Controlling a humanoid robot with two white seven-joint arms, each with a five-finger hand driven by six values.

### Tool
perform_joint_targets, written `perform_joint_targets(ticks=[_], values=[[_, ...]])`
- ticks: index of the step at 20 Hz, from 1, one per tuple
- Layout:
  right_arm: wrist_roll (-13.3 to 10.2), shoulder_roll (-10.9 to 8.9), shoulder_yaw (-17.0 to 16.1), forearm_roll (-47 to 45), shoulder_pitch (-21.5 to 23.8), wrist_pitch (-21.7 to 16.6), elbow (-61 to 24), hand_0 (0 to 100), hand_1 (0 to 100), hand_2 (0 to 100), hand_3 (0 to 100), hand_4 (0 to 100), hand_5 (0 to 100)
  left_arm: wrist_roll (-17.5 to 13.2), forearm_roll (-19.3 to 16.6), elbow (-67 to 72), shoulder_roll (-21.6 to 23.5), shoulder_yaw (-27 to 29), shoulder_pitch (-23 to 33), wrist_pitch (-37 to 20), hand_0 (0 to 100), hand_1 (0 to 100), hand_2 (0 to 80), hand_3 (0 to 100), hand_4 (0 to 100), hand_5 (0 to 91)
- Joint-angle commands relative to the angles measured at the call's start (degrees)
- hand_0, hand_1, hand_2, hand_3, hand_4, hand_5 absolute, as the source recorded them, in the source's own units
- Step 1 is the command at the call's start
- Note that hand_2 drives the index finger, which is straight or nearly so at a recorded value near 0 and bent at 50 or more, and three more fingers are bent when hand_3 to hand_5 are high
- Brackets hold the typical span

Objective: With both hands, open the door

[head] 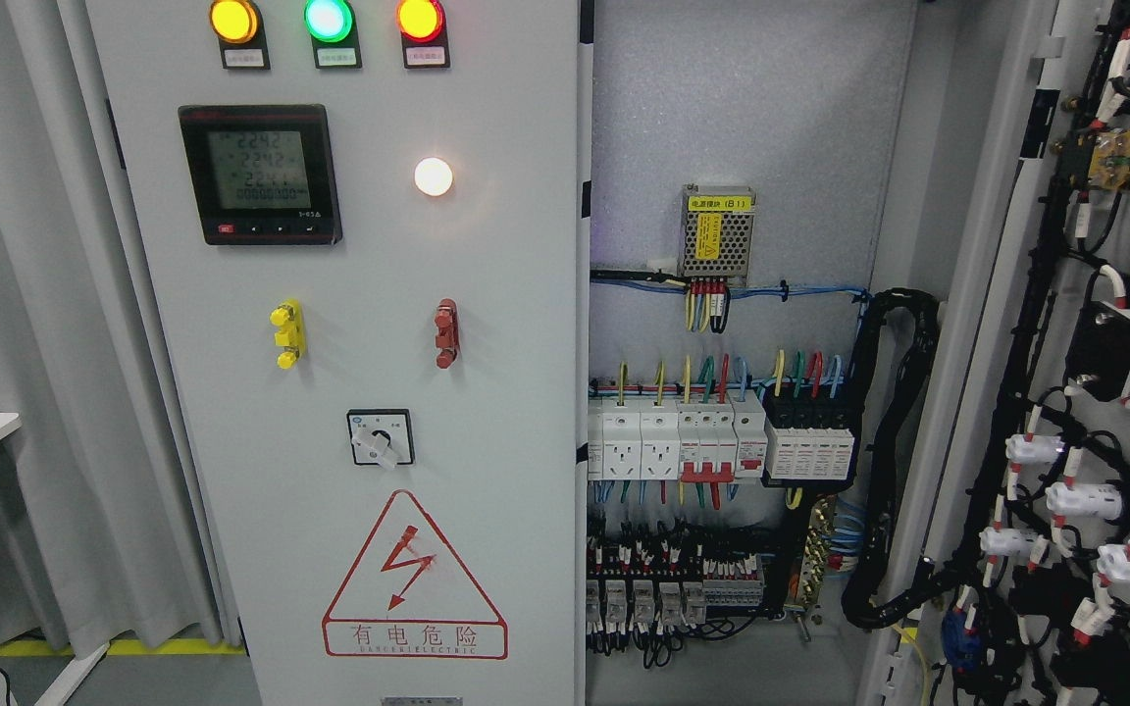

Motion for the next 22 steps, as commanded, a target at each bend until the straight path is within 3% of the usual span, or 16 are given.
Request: perform_joint_targets(ticks=[1,6,11,14,18,22], values=[[0.0,-1.34,0.9,-0.1,-1.0,-1.7,-32.9,22,0,0,0,0,0,0.4,-1.5,14.1,-1.3,2.6,-0.9,1.1,30,0,2.7,3,4,0.0],[0.1,0.07,-1.7,0.1,-4.6,-1.8,-36.7,22,0,0,0,0,0,0.7,-1.4,14.2,-0.8,2.6,-1.0,1.2,30,0,2.7,3,4,0.0],[0.2,1.82,-1.1,-0.3,-9.0,-2.3,-36.7,22,0,0,0,0,0,5.6,-1.4,14.0,-0.9,2.7,-1.5,1.1,30,0,2.7,3,4,0.0],[0.1,2.96,-1.3,-0.3,-13.7,-2.1,-36.7,22,0,0,0,0,0,5.0,-1.4,14.0,-0.9,2.7,-1.5,1.1,30,0,2.7,3,4,0.0],[0.2,6.39,-1.5,-0.2,-19.9,0.4,-36.4,22,0,0,0,0,0,2.8,-1.2,13.9,-0.8,2.7,-1.5,0.8,30,0,2.7,3,4,0.0],[0.2,6.83,-1.5,-0.3,-28.6,4.1,-33.6,22,0,0,0,0,0,1.2,-0.9,13.6,-0.8,2.8,-1.8,0.8,30,0,2.7,3,4,0.0]])
